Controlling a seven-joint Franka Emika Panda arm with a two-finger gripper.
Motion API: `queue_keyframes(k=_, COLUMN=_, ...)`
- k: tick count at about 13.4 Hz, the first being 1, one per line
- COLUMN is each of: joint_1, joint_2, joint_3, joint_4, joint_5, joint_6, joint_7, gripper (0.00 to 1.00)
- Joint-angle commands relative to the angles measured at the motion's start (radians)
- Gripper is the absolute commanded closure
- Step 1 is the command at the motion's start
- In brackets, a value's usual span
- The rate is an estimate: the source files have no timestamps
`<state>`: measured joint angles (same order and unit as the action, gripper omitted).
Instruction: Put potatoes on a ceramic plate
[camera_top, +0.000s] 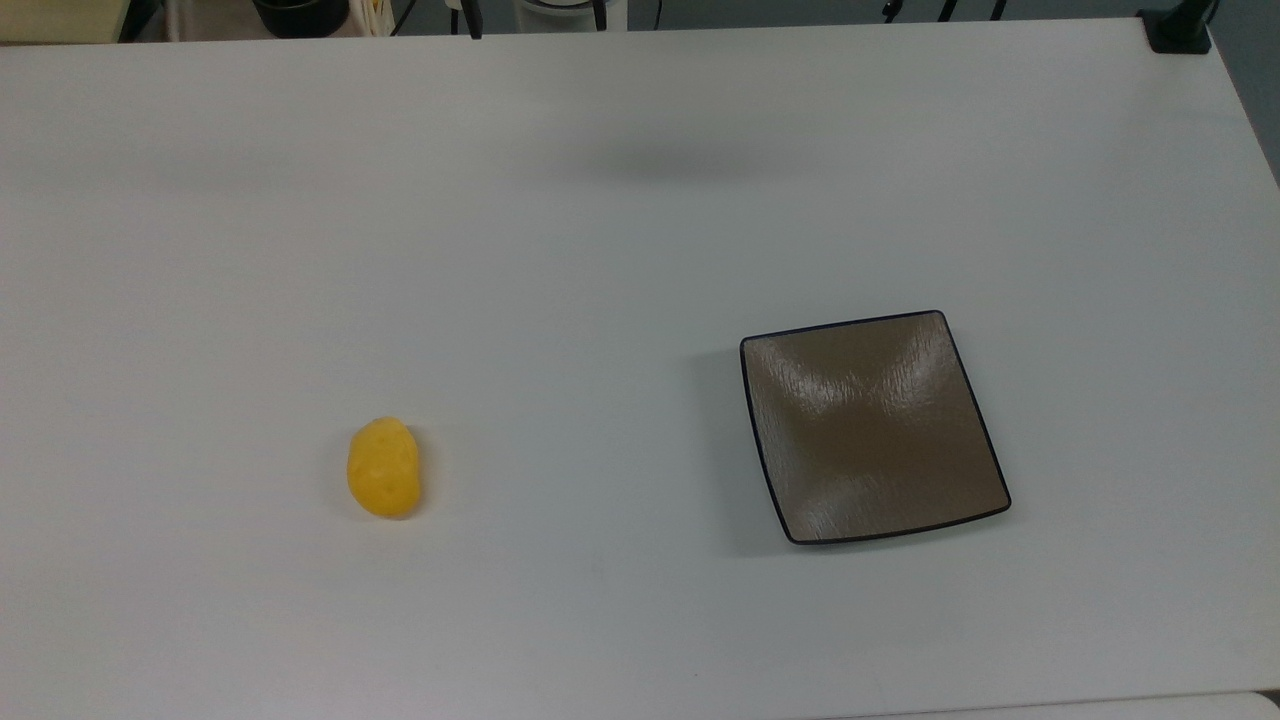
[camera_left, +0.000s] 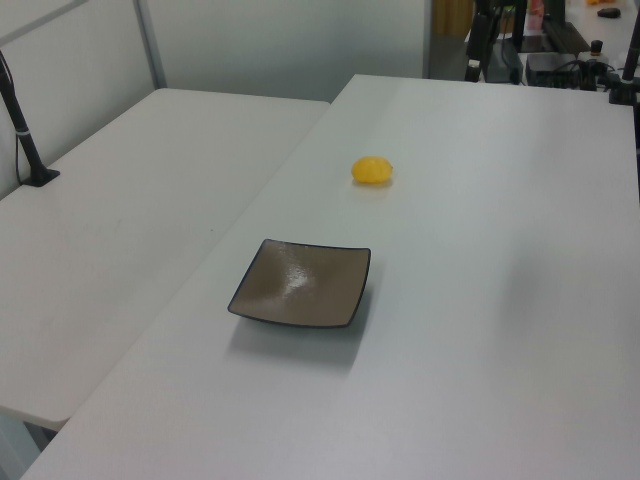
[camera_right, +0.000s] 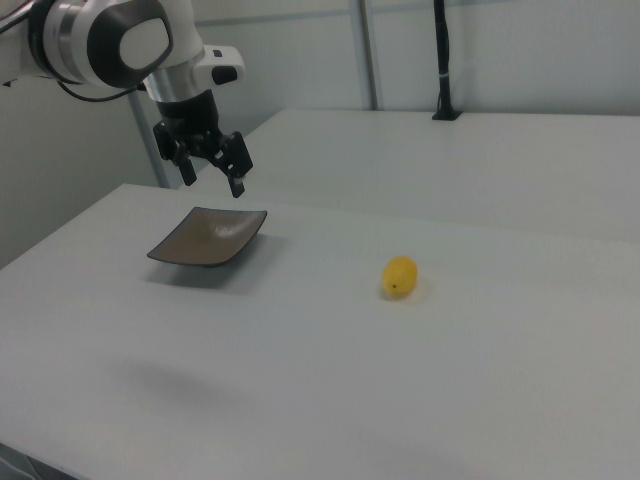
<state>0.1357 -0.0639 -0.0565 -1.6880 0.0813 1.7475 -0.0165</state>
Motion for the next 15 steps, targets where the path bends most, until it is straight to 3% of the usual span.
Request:
queue_keyframes(k=1, joint_1=0.010, joint_2=-0.011, joint_3=-0.011, joint_4=-0.028, joint_5=0.008, joint_6=0.012, joint_7=-0.019, gripper=0.00)
queue_keyframes(k=11, joint_1=0.025, joint_2=0.038, joint_3=-0.003, joint_4=-0.018, joint_5=0.012, joint_6=0.007, joint_7=-0.063, gripper=0.00)
queue_keyframes(k=15, joint_1=0.030, joint_2=0.126, joint_3=-0.003, joint_4=0.083, joint_5=0.003, joint_6=0.018, joint_7=-0.057, gripper=0.01)
